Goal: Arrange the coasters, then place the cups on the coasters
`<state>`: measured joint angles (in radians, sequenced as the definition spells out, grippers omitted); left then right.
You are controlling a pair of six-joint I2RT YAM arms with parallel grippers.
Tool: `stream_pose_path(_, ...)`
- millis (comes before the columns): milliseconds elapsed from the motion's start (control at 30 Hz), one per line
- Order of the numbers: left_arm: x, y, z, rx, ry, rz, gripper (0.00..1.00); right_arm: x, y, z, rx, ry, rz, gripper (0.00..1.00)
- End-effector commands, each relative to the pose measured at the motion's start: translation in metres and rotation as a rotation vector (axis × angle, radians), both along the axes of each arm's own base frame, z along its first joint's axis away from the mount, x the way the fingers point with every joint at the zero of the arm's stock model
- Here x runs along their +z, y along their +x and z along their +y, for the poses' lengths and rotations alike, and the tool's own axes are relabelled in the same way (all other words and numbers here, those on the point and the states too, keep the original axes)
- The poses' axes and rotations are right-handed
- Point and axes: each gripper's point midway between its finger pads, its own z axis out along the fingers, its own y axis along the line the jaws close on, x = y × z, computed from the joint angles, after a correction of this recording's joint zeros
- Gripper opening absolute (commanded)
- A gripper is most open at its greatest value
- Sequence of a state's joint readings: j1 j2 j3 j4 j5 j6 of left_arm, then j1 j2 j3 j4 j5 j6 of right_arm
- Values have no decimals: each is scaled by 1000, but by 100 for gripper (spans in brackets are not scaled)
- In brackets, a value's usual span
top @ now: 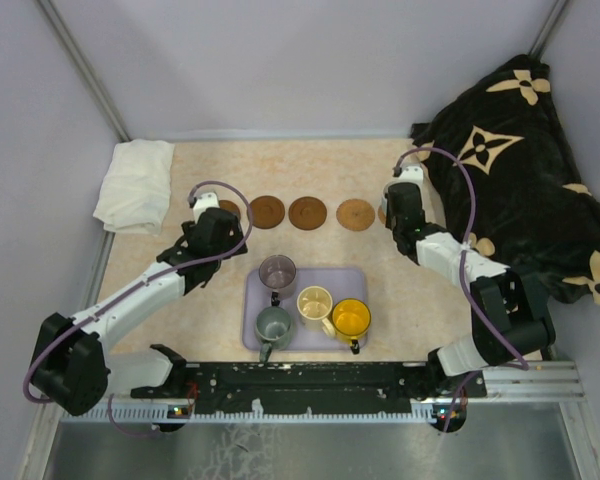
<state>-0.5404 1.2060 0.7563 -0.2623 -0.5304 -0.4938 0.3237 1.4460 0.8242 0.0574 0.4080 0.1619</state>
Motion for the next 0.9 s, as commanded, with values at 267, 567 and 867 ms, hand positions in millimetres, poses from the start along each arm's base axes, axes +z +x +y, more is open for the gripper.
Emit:
stream_pose_path(267, -6, 2, -1, -2, -12, 0, 84, 51, 19, -8, -44, 57, -201, 0)
stream_pose_path(567, -10, 2, -2, -7, -9, 9, 84, 41, 19, -8, -41, 75, -194, 0)
stream_pose_path(867, -12, 3, -4, -14, -12, 14, 84, 61, 22, -11, -41, 65, -257, 0)
